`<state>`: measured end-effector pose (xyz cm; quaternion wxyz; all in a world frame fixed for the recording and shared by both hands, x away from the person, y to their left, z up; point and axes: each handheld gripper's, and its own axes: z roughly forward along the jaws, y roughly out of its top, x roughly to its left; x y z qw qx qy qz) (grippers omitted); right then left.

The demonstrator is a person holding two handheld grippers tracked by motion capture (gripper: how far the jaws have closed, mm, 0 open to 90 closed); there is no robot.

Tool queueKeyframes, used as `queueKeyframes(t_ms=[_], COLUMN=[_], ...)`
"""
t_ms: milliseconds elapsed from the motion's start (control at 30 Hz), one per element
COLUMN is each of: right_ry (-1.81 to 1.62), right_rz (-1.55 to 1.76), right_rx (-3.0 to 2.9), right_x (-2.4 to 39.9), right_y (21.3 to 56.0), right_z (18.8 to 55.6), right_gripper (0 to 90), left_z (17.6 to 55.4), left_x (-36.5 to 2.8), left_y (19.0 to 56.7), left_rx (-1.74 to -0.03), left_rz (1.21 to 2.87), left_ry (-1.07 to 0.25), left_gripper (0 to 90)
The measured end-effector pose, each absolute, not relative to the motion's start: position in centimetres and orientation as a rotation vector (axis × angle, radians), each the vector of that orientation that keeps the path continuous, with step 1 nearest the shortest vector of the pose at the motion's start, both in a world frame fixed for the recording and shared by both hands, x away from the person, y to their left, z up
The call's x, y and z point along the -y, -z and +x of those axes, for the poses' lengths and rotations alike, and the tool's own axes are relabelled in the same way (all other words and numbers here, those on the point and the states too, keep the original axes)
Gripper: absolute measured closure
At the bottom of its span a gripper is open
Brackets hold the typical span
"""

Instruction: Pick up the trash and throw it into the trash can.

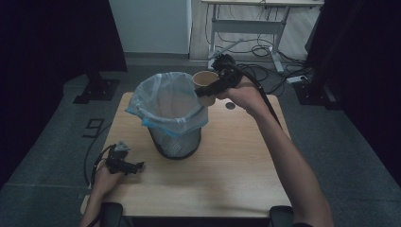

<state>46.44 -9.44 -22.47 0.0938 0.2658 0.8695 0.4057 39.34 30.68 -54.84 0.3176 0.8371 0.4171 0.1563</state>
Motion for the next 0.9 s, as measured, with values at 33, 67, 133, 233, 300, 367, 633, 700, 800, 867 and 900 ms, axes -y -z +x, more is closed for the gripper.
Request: queueKeyframes(t_ms=[33, 67, 133, 233, 300, 367, 633, 700, 800, 867, 900], right_ry=[-1.204, -1.199, -1.208, -1.195, -1.205, -1.203, -1.177, -1.172, -1.150, -1.128, -1.115], right_rz=[0.786, 0.782, 0.779, 0.763, 0.755, 0.757, 0.744, 0.745, 0.744, 0.739, 0.735], right_rx=[-2.581, -2.582, -2.585, -2.590, -2.598, -2.607, -2.630, -2.633, -2.644, -2.654, -2.661], right_x=[9.1, 8.7, 8.0, 6.8, 6.1, 5.3, 2.9, 2.1, 1.2, 0.6, 0.3], right_y=[22.3, 22.2, 22.1, 22.2, 22.4, 22.7, 24.2, 24.9, 25.9, 26.6, 26.9], right_z=[46.5, 46.7, 46.9, 47.4, 47.7, 48.0, 49.2, 49.5, 49.9, 50.0, 50.1], right_gripper=[25.6, 25.6, 25.6, 25.6, 25.7, 25.6, 25.6, 25.6, 25.3, 25.2, 25.1], left_z=[39.3, 39.4, 39.4, 39.4, 39.4, 39.4, 39.4, 39.4, 39.4, 39.4, 39.4], left_x=[-30.7, -30.7, -30.7, -30.6, -30.6, -30.6, -30.6, -30.6, -30.6, -30.6, -30.6], left_y=[54.8, 54.8, 54.8, 54.8, 54.8, 54.8, 54.8, 54.8, 54.8, 54.8, 54.8], left_rx=[-1.097, -1.097, -1.096, -1.094, -1.093, -1.093, -1.089, -1.088, -1.088, -1.088, -1.088], left_rz=[2.203, 2.203, 2.204, 2.204, 2.205, 2.205, 2.206, 2.206, 2.206, 2.207, 2.207], left_ry=[-0.411, -0.411, -0.411, -0.410, -0.410, -0.409, -0.407, -0.407, -0.408, -0.407, -0.407], left_gripper=[0.0, 0.0, 0.0, 0.0, 0.0, 0.0, 0.0, 0.0, 0.0, 0.0, 0.0])
